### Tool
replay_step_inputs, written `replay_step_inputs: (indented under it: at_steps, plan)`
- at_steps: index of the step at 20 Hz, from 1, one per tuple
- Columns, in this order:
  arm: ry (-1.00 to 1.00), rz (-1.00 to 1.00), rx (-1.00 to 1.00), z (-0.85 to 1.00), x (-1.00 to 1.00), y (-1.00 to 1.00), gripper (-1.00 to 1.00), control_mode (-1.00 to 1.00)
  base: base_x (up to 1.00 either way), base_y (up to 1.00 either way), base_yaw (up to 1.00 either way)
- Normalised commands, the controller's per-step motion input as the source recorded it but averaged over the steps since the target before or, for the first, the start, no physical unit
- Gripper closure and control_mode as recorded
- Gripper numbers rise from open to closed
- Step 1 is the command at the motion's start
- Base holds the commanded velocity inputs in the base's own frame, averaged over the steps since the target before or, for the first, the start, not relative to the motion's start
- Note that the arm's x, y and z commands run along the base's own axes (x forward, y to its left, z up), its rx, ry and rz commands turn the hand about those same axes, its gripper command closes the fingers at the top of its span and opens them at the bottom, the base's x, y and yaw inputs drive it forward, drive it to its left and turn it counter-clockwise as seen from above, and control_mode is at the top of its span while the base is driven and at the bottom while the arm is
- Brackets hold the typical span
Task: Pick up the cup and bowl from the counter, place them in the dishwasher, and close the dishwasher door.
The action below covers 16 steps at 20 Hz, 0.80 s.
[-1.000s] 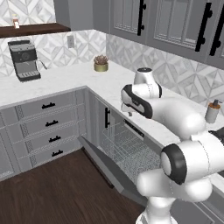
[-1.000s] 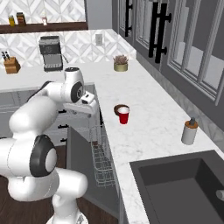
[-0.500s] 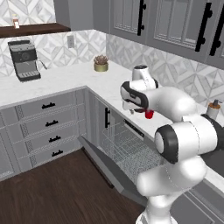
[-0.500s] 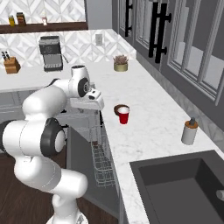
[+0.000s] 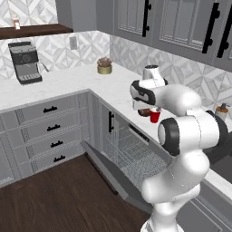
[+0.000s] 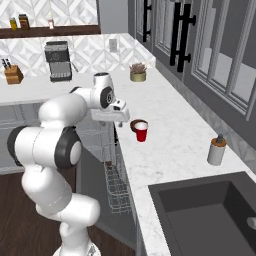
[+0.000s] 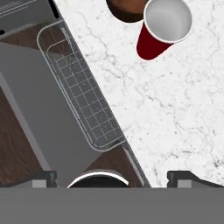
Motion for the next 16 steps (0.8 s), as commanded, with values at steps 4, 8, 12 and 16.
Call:
replay_step_inputs:
  at_steps: [4, 8, 12, 16]
  plan:
    - [-0.02, 0.04, 0.00, -0.08, 0.34, -0.35, -1.00, -1.00, 0.00, 0.00, 0.00]
    - [0.00, 0.04, 0.00, -0.18, 0.38, -0.40, -1.00, -1.00, 0.00, 0.00, 0.00]
    - [0.00, 0.07, 0.00, -0.15, 0.53, -0.35, -1.00, -1.00, 0.00, 0.00, 0.00]
    - [0.00, 0.08, 0.00, -0.20, 0.62, -0.22, -1.00, -1.00, 0.00, 0.00, 0.00]
